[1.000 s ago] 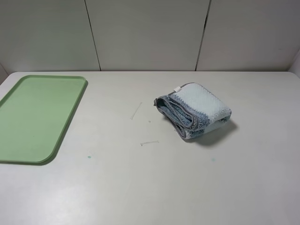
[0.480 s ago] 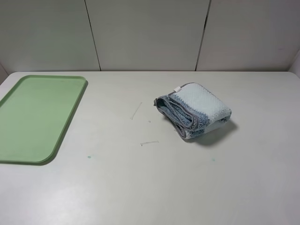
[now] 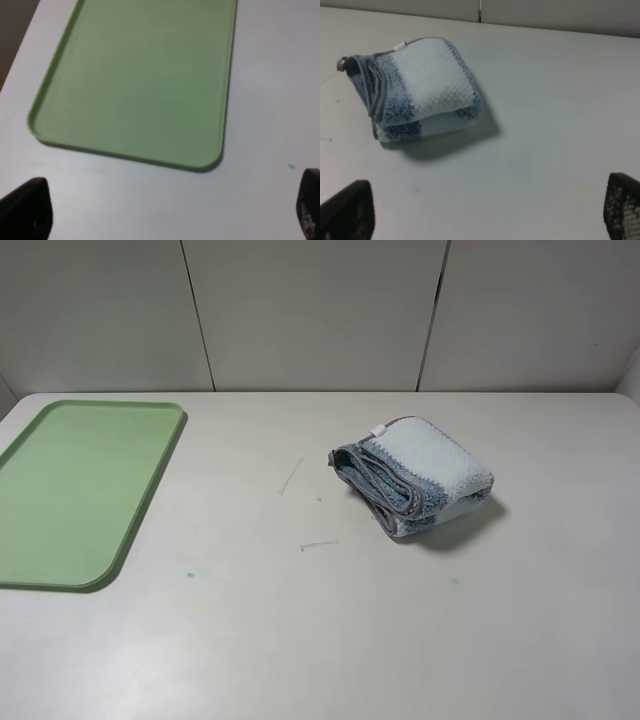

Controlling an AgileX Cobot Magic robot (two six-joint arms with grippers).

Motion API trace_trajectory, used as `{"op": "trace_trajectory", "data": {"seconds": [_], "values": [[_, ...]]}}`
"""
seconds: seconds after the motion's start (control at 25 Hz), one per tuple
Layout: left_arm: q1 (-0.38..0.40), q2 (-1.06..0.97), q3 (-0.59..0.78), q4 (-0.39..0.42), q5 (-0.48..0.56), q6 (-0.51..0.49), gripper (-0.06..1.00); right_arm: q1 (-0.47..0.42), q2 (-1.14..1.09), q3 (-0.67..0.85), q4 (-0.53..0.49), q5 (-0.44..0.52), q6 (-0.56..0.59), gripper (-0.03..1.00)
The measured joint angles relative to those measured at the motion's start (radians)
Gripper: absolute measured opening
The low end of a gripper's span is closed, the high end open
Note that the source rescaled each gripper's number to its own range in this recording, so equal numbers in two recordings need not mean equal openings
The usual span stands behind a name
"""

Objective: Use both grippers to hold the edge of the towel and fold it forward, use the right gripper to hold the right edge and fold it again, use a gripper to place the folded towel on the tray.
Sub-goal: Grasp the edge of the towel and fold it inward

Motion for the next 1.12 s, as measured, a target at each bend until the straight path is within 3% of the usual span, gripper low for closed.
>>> {"op": "trace_trajectory", "data": {"seconds": [0.24,0.68,0.88,1.12], "values": [[-0.02,0.312,-0.133,0.0,-0.04,0.024,0.98,0.0,0.0,0.0,0.0,0.0,0.0,1.0],[-0.262,0.726,-0.282,-0.009,-0.146,0.065,0.98,0.0,0.0,0.0,0.0,0.0,0.0,1.0],[-0.358,0.883,-0.29,-0.05,-0.278,0.065,1.0,0.0,0.0,0.0,0.0,0.0,0.0,1.0],[-0.467,1.072,-0.302,-0.163,-0.463,0.061,1.0,0.0,0.0,0.0,0.0,0.0,0.0,1.0]]}}
